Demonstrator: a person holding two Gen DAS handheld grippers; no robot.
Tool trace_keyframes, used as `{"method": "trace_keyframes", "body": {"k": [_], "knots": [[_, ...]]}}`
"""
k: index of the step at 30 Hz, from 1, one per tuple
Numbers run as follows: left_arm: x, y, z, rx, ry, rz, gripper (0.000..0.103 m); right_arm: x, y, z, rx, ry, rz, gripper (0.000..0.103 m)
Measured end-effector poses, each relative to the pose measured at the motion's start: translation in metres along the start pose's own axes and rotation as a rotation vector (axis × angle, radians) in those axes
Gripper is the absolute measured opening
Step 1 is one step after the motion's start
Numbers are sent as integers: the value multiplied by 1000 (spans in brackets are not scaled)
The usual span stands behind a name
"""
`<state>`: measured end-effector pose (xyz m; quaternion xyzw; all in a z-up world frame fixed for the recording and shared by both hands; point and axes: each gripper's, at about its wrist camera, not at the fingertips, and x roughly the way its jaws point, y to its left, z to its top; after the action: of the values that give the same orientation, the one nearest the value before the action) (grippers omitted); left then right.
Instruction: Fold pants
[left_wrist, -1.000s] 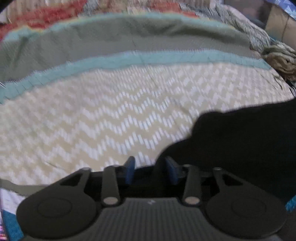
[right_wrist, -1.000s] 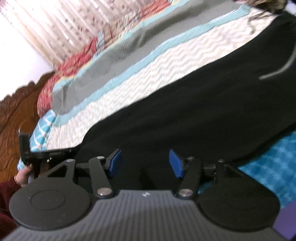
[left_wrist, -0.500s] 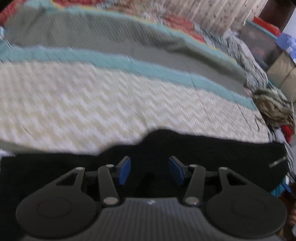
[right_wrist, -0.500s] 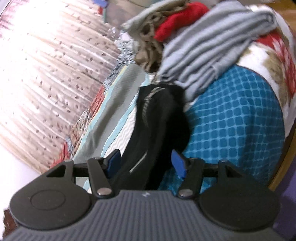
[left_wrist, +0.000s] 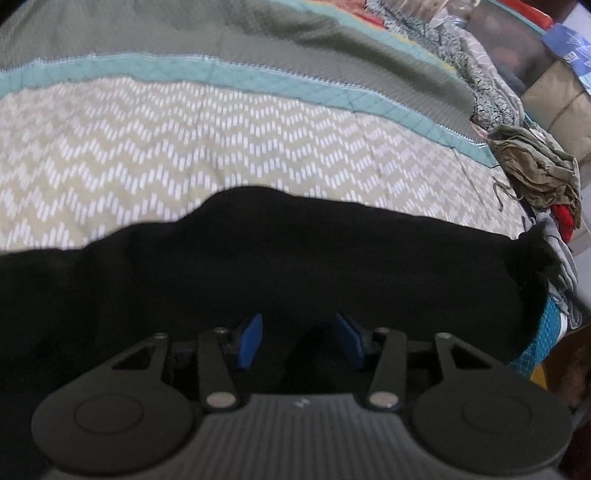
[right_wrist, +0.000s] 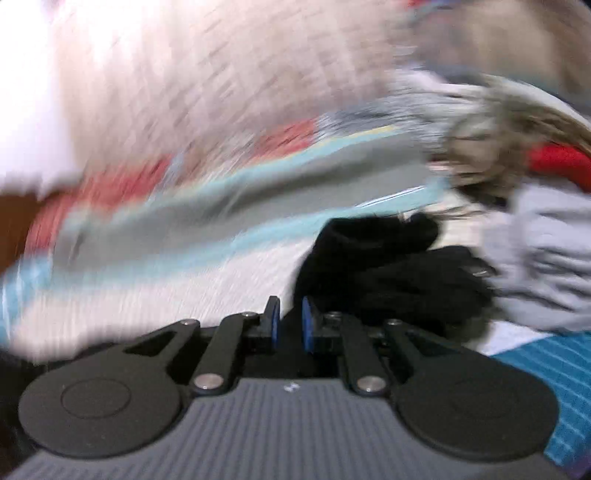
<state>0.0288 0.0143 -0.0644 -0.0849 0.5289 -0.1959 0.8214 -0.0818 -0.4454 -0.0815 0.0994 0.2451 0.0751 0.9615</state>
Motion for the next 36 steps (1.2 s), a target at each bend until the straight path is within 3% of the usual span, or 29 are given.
{"method": "trace_keyframes", "body": {"k": [2,4,10,12,14,18,19,23,24,25,27,30,32,35,36], "knots": [[2,1,-2,-8,15,-12,46,20,5,-20,-38,94,-93,16],[2,1,-4,0,22,-11,47,26,-3,-33,-3,135,-125,16],[5,15,-5,-50,42,-14,49,-12,-24,-27,181,37,-57,30],[6,19,-5,-78,45,-29,49,-19,-41,-23,304,-1,-10,30],[5,21,-6,-81,42,-39,49,-34,-65,-26,468,-71,9,38],[5,22,-6,-82,44,-53,50,-49,-117,-45,823,-176,28,66],[5,21,-6,-87,47,-64,50,-48,-129,-48,895,-181,11,67],[3,10,-1,-79,42,-115,50,-20,-158,-41,994,-130,-12,66],[2,5,0,-67,37,-117,50,-9,-160,-34,997,-101,11,52],[2,0,0,-56,34,-121,50,0,-161,-26,991,-74,13,32],[-2,-7,1,-38,26,-132,50,0,-146,0,885,-104,-19,32],[-6,-10,-1,-29,20,-142,50,-5,-91,51,563,-120,-55,32],[-5,-7,-1,-39,26,-145,50,1,-40,74,289,-56,-72,33],[-2,-2,-4,-61,35,-145,50,29,17,68,-51,93,-139,51],[-2,-1,-5,-68,35,-148,50,38,27,60,-118,137,-184,61]]}}
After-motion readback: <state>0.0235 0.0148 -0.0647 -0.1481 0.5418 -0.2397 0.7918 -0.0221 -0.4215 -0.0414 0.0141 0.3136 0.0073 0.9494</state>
